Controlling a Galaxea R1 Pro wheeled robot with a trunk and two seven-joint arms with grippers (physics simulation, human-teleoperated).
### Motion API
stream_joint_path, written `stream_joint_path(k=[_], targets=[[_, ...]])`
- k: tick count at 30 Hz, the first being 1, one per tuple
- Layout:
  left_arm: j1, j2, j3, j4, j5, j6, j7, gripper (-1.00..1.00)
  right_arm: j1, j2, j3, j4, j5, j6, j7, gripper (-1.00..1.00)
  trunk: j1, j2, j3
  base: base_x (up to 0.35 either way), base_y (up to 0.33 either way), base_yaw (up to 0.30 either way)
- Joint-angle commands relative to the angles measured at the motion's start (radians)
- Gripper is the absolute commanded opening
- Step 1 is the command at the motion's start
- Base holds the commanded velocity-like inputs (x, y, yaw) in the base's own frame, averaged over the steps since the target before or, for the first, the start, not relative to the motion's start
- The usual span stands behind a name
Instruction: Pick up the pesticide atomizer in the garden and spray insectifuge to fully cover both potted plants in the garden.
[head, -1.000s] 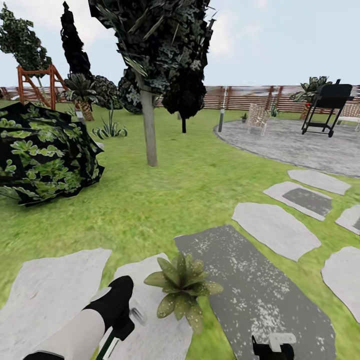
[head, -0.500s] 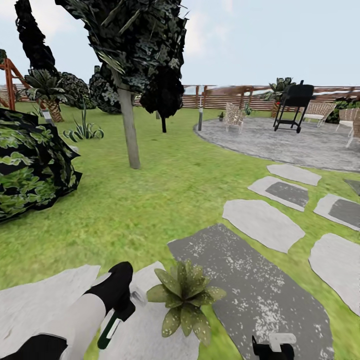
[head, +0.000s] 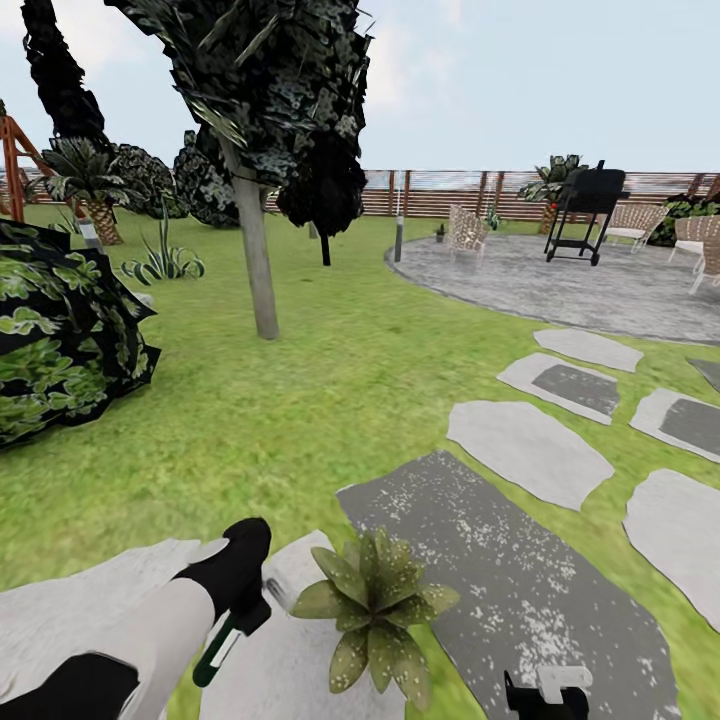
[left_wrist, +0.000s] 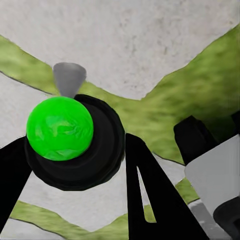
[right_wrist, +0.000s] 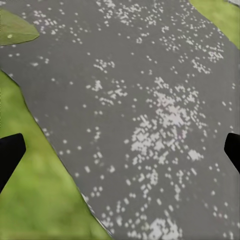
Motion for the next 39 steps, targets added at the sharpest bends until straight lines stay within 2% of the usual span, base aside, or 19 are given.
stream_joint_path(k=[1, 3, 8, 16, 21, 28, 39], targets=[[0.001, 0.001, -0.004, 0.036, -0.009, -0.004, -0.011, -1.00, -0.001, 0.000, -0.005, 0.001, 0.011, -0.004, -0.005, 1.00, 0.000, 0.000, -0.001, 0.000, 0.000, 0.000], [0.000, 0.001, -0.004, 0.074, -0.011, -0.008, -0.010, -1.00, -0.001, 0.001, -0.005, 0.001, 0.010, -0.004, -0.004, 1.00, 0.000, 0.000, -0.001, 0.000, 0.000, -0.061], [0.001, 0.001, 0.002, 0.089, -0.001, -0.010, -0.008, -1.00, -0.001, 0.002, -0.005, 0.001, 0.009, -0.004, -0.005, 1.00, 0.000, 0.000, -0.001, 0.000, 0.000, -0.277], [0.001, -0.001, 0.005, 0.090, 0.000, -0.008, -0.007, -1.00, -0.001, 0.002, -0.005, 0.001, 0.010, -0.004, -0.005, 1.00, 0.000, 0.000, -0.001, 0.000, 0.204, -0.276], [0.001, -0.004, 0.006, 0.090, 0.001, -0.009, -0.005, -1.00, -0.001, 0.002, -0.005, 0.001, 0.010, -0.004, -0.005, 1.00, 0.000, 0.000, -0.001, 0.031, 0.303, -0.029], [0.001, -0.009, 0.008, 0.090, 0.001, -0.007, -0.003, -1.00, -0.001, 0.002, -0.005, 0.001, 0.009, -0.004, -0.005, 1.00, 0.000, 0.000, -0.001, 0.228, 0.238, -0.006], [0.003, -0.008, 0.008, 0.091, 0.001, -0.009, -0.002, -1.00, -0.001, 0.002, -0.005, 0.001, 0.009, -0.004, -0.005, 1.00, 0.000, 0.000, -0.001, 0.033, 0.024, -0.263]])
